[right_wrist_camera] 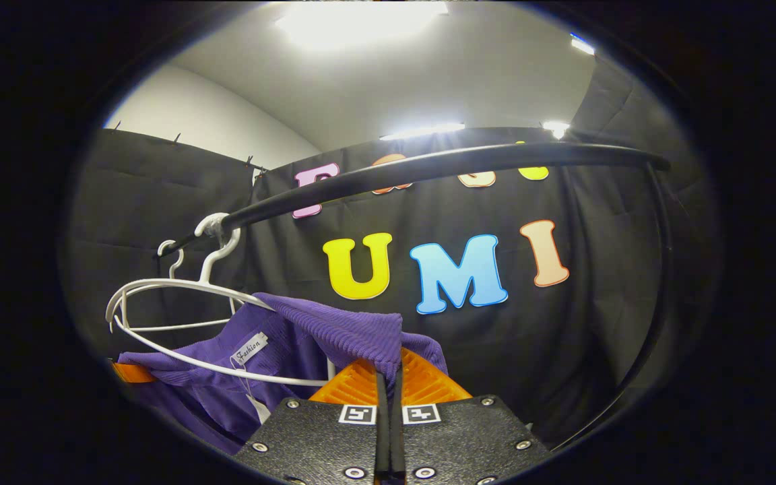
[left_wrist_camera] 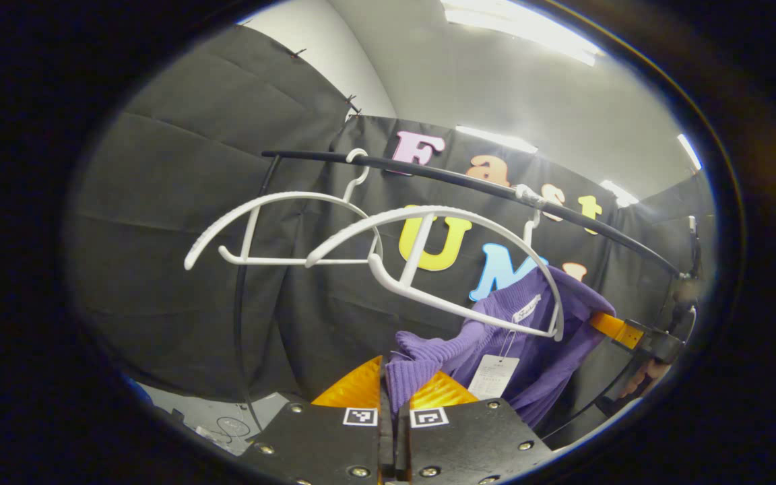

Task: Grasp the clothes on the hanger with both hands and then place them into the laundry hamper below.

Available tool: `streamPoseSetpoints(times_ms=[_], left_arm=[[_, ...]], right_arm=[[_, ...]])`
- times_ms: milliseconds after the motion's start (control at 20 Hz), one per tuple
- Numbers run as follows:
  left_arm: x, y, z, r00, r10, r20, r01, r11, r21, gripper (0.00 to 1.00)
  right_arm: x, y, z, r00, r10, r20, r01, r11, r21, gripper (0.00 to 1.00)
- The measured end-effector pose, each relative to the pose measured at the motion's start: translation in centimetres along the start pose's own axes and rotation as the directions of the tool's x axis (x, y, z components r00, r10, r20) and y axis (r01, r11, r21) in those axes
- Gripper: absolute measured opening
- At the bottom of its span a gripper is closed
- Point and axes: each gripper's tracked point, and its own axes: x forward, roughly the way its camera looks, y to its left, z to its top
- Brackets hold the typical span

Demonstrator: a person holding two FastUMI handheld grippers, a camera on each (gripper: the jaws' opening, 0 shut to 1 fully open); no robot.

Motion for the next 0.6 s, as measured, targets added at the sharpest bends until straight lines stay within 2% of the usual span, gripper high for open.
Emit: streamPoseSetpoints(times_ms=[300, 550, 600], left_arm=[[1.5, -2.7, 0.5, 0.999, 0.039, 0.023, -0.040, 0.998, 0.047, 0.02], [2.7, -4.9, -0.1, 0.999, 0.049, 0.023, -0.050, 0.996, 0.071, 0.02], [3.0, -5.5, -0.4, 0.999, 0.042, 0.017, -0.043, 0.996, 0.075, 0.09]], right_arm=[[1.3, -3.4, 0.1, 0.999, -0.015, 0.031, 0.015, 1.000, 0.000, 0.00], [2.8, -7.8, -0.7, 0.996, -0.087, 0.026, 0.088, 0.996, -0.028, 0.00], [3.0, -8.6, -1.1, 0.995, -0.098, 0.015, 0.098, 0.995, -0.017, 0.00]])
